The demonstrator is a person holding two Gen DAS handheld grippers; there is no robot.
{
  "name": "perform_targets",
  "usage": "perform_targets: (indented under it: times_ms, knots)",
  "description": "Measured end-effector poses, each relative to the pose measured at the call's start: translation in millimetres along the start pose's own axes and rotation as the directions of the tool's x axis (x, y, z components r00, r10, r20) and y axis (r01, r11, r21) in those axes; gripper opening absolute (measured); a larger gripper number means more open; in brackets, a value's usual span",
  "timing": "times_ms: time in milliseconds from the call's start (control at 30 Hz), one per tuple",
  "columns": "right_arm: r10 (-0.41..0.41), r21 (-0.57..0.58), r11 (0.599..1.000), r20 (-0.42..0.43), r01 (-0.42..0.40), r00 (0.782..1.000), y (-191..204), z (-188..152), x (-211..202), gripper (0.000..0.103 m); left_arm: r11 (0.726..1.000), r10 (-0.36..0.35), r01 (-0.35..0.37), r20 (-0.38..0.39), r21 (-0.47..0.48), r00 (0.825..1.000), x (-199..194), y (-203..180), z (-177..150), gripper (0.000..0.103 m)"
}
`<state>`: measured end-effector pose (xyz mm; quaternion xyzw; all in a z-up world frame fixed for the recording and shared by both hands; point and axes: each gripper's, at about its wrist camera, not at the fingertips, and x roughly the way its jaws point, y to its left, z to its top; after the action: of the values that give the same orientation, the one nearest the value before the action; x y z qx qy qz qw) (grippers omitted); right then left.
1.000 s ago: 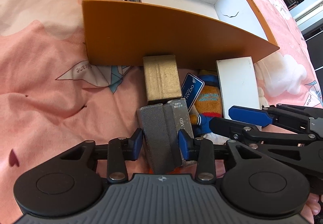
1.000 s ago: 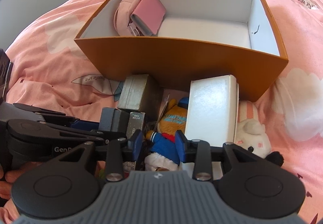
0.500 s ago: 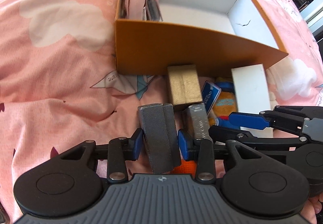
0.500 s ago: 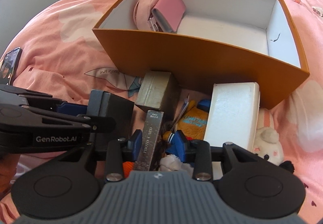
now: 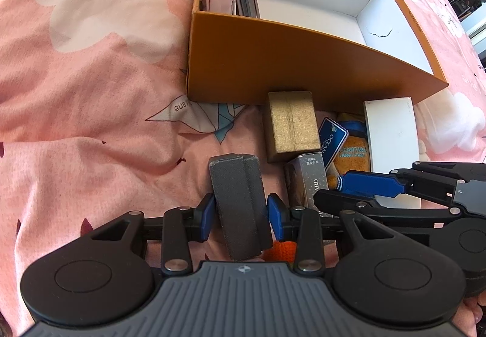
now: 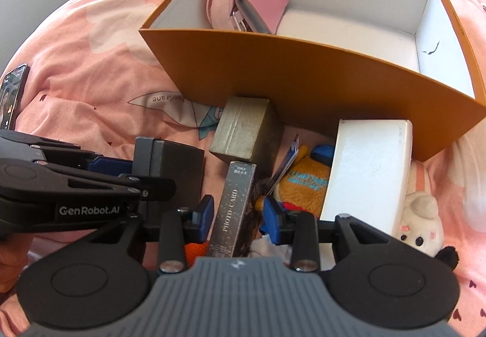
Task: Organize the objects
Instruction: 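Grasp the grey block with the left tool while the right tool grasps the silver photo card box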
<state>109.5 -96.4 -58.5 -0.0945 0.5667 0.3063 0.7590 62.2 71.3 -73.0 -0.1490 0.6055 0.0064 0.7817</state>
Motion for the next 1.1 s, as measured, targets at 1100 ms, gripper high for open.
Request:
perform_targets:
  times_ms: [1100]
  knots:
    - [-0.065,-0.072,0.996,-0.059,0.061,0.996,15.9,4.6,27.2,0.026,0.999,-0.033,0.033,0.014,-0.005,0.999,-1.9,1.2,3.4,0.040]
